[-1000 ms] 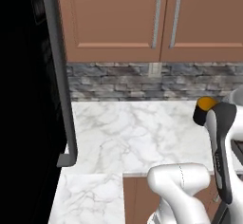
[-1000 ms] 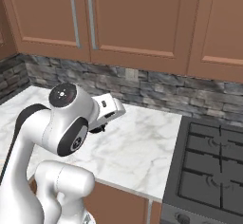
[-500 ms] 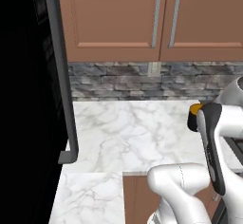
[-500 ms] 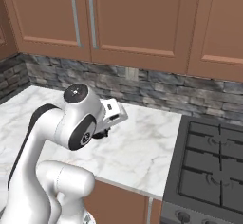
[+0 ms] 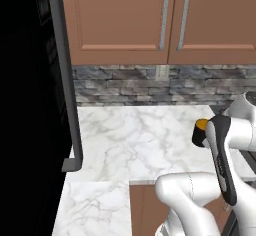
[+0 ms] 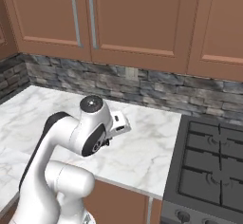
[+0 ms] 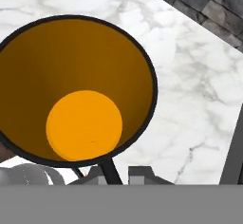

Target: Clear the mugs and bowl far away from the sink.

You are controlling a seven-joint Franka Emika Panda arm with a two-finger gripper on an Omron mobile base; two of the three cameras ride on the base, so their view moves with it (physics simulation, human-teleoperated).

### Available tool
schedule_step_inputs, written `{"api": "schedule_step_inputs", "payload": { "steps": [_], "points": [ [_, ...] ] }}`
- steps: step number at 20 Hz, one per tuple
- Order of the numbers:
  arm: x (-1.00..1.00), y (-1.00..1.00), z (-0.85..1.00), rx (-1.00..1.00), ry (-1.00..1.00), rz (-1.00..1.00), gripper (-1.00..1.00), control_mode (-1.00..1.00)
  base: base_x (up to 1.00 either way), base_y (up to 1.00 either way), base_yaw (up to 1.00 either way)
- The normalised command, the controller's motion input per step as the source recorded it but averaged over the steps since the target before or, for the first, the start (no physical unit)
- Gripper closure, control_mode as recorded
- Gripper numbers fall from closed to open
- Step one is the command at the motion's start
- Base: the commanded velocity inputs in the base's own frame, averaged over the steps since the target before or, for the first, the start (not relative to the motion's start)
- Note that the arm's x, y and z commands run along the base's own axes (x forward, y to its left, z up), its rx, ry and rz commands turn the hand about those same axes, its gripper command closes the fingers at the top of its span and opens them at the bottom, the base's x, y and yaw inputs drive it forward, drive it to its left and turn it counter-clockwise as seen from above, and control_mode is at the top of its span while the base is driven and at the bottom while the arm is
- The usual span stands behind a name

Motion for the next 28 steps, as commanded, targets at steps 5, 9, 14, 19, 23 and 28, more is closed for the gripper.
{"api": "schedule_step_inputs", "payload": {
  "steps": [5, 9, 14, 19, 23, 28],
  "points": [
    [0.67, 0.00, 0.00, 0.00, 0.01, 0.00, 1.00, -1.00, 0.00, 0.00, 0.00],
    [0.83, 0.00, -0.05, 0.00, 0.06, 0.00, 1.00, -1.00, 0.00, 0.00, 0.00],
    [0.79, 0.00, -0.23, 0.00, 0.11, 0.00, 1.00, -1.00, 0.00, 0.00, 0.00],
    [0.56, 0.00, -0.30, 0.00, 0.05, 0.00, 1.00, -1.00, 0.00, 0.00, 0.00],
    [0.26, 0.00, -0.44, 0.00, 0.00, 0.00, 1.00, -1.00, 0.00, 0.00, 0.00],
    [0.01, 0.00, -0.54, 0.00, -0.01, 0.00, 1.00, -1.00, 0.00, 0.00, 0.00]
  ]
}}
